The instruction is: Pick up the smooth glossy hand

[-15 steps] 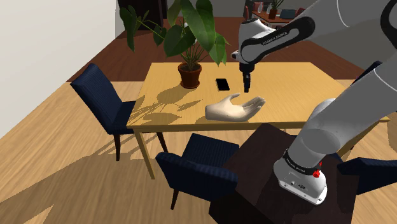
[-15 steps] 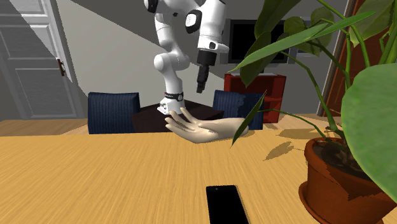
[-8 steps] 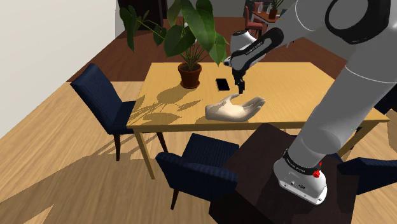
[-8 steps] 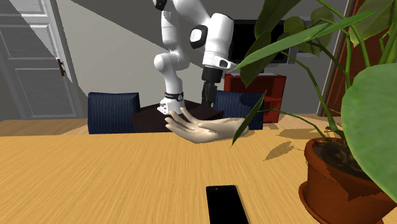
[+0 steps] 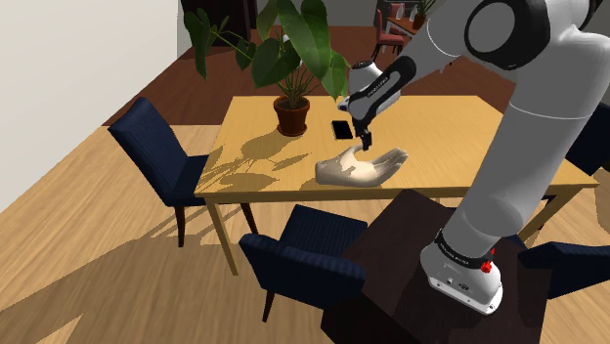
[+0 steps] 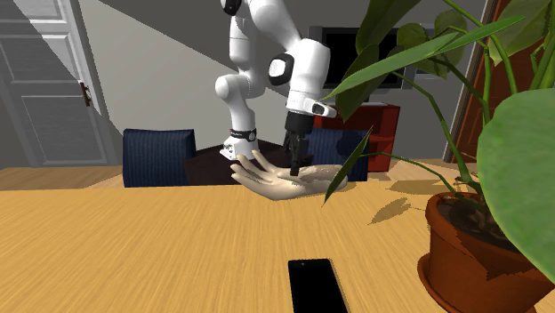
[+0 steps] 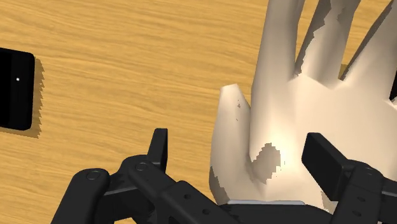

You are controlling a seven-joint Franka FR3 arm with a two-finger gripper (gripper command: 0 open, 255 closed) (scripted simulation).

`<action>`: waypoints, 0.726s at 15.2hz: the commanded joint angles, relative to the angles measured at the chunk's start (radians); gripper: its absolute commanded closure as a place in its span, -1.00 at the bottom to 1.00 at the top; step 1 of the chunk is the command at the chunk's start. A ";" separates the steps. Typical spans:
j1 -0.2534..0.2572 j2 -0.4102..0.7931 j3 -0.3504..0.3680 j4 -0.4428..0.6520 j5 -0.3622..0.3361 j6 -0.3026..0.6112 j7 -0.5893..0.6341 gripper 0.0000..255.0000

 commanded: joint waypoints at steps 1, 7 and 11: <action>-0.004 0.032 0.000 -0.005 0.005 0.038 0.000 -1.00; -0.004 0.031 0.000 -0.005 0.005 0.037 0.000 1.00; -0.004 0.030 0.000 -0.006 0.005 0.037 -0.001 1.00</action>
